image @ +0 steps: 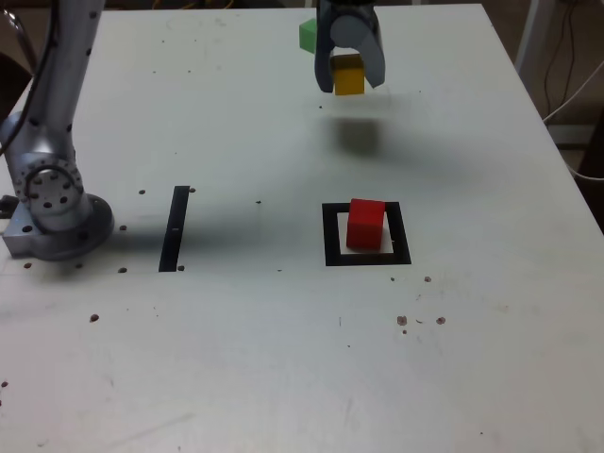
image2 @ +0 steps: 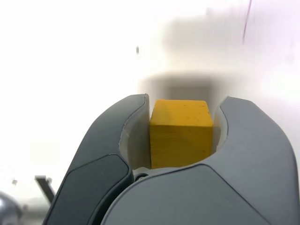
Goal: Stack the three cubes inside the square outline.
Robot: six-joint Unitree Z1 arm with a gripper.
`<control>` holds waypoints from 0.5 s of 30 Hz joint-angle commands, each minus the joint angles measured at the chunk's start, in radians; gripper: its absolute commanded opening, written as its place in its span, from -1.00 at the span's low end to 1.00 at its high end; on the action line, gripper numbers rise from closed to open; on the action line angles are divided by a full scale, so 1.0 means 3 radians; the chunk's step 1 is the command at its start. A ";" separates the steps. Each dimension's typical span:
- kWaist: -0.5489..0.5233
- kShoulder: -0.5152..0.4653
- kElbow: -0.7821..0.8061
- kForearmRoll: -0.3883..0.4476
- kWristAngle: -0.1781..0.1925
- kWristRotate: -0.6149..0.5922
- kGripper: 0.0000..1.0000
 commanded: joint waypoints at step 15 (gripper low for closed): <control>-0.1391 -0.0356 0.0337 0.0358 -0.0021 -0.0956 -0.48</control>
